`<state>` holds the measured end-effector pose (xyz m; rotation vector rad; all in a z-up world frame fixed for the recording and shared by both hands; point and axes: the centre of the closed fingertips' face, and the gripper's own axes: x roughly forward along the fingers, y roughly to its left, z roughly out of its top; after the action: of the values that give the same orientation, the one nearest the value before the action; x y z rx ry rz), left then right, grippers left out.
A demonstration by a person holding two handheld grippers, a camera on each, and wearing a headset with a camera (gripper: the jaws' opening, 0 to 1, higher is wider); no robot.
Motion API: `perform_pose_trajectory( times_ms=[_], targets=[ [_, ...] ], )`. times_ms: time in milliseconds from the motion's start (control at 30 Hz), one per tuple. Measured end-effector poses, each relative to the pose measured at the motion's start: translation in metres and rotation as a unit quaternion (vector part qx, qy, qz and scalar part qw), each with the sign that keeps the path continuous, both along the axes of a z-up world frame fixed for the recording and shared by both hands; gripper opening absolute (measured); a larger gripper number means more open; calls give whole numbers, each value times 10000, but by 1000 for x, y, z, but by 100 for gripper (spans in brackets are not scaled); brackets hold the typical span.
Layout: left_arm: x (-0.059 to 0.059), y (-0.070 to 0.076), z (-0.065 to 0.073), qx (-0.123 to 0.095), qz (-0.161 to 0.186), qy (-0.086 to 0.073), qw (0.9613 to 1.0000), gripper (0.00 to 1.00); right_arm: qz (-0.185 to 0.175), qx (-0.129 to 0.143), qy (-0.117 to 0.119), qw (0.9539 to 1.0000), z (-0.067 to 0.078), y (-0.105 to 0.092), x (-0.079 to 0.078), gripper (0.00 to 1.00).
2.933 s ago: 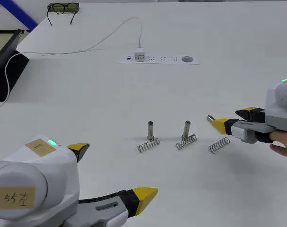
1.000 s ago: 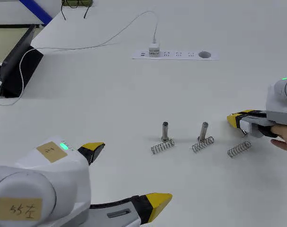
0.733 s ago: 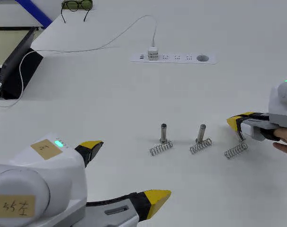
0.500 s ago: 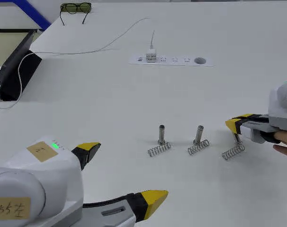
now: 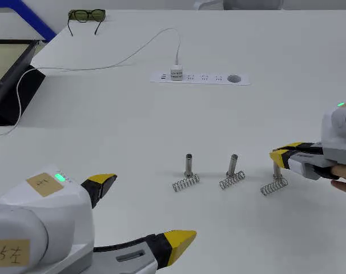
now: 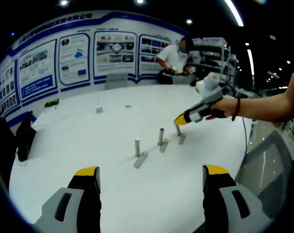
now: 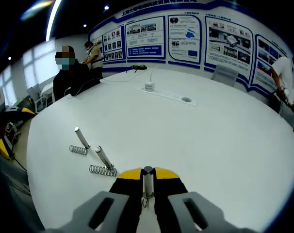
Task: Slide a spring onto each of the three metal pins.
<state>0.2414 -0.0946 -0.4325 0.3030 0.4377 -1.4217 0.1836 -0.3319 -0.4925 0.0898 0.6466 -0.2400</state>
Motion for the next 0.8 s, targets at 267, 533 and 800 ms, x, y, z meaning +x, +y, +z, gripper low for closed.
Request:
perform_pose_trajectory(
  times_ms=[267,533,800],
  targets=[
    [-2,0,0,1,-42,-19,10000,88,-18,26,62,10000,1,2,-6,9],
    [-2,0,1,-4,-68,-59,10000,88,-67,10,194,9998,-1,4,-11,9],
    [0,0,1,32,-89,-179,9998,86,-69,55,234,9997,0,6,-10,9]
  ],
)
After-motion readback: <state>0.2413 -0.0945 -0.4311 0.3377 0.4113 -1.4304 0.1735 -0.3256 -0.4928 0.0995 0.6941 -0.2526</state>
